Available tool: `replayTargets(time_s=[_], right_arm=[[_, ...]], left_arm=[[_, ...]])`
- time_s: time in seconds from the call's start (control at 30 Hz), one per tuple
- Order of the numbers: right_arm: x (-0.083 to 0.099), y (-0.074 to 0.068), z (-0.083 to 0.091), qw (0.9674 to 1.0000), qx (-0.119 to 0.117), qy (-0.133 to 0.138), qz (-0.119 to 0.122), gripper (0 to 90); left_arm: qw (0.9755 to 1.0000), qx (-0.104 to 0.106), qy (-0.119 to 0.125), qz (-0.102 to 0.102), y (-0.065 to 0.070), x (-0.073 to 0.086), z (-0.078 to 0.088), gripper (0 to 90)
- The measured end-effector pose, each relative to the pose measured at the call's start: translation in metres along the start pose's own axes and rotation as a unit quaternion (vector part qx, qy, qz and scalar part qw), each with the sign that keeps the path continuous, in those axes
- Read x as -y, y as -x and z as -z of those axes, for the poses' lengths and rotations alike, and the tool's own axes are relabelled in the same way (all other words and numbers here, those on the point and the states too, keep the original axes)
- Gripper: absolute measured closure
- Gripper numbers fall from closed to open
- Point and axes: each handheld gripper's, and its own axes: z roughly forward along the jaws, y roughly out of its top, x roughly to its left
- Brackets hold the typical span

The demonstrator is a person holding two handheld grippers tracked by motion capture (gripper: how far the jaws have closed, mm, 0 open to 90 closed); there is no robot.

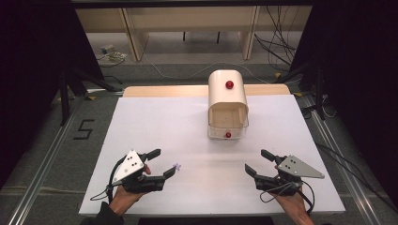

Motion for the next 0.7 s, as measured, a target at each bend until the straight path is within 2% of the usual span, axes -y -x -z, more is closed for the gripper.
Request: replayTargets(time_s=[0.7], right_arm=[[0.0, -0.0002, -0.0003, 1.0, 0.0, 0.0, -0.002, 24.3]], left_arm=[[1.0, 0.0, -0.006, 0.003, 0.0004, 0.0007, -0.0028, 20.0]])
